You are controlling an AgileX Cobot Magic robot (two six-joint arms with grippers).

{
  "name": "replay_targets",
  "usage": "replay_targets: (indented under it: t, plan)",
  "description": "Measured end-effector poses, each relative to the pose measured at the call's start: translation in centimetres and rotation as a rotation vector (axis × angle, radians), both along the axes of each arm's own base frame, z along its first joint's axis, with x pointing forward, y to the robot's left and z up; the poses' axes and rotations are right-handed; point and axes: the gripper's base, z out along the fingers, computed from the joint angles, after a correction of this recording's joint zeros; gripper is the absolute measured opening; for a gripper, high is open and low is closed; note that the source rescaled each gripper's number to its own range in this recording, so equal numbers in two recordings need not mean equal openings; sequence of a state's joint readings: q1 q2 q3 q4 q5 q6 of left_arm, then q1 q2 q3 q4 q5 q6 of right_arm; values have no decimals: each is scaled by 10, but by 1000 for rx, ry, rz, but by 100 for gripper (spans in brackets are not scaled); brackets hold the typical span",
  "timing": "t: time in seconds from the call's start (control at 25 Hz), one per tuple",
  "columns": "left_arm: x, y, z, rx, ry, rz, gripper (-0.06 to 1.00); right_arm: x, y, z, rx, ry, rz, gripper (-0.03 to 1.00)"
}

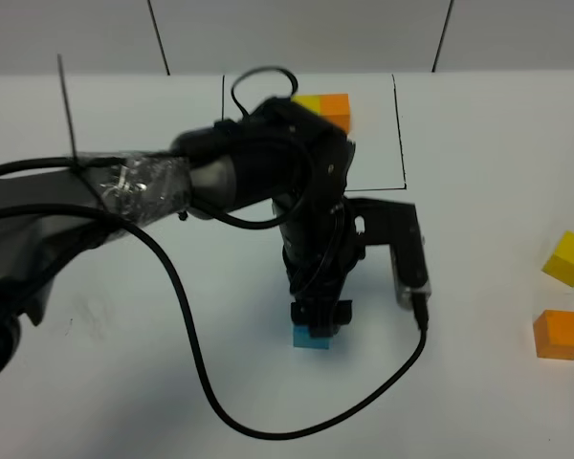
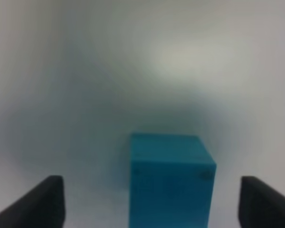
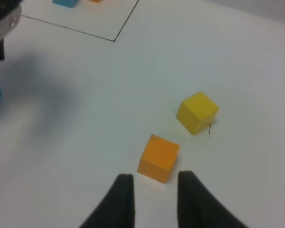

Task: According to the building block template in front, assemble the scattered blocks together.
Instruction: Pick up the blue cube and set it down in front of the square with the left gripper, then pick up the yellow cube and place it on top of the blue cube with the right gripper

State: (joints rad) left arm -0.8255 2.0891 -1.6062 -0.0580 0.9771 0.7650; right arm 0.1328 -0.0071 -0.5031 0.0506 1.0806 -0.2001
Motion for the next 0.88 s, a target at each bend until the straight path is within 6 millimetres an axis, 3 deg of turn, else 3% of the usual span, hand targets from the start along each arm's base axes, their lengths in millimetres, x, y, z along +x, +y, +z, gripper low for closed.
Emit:
replay_targets:
  t: [0.08, 0.28, 0.4, 0.6, 0.76, 0.88]
  plan:
    - [2, -1, 42, -56, -60, 40, 96, 0, 0, 0, 0, 0, 0, 0]
    - [0, 27, 135, -103, -275, 155, 100, 0, 0, 0, 0, 0, 0, 0]
    - [-1, 69, 178, -30, -420, 259, 97, 0, 0, 0, 0, 0, 0, 0]
    - [-2, 158, 241, -53, -618, 527, 91, 0, 0, 0, 0, 0, 0, 0]
    - [-32, 232, 273, -124, -665, 732, 85, 0, 0, 0, 0, 0, 0, 0]
    - [-67, 278, 275, -131, -676, 856, 81, 0, 0, 0, 0, 0, 0, 0]
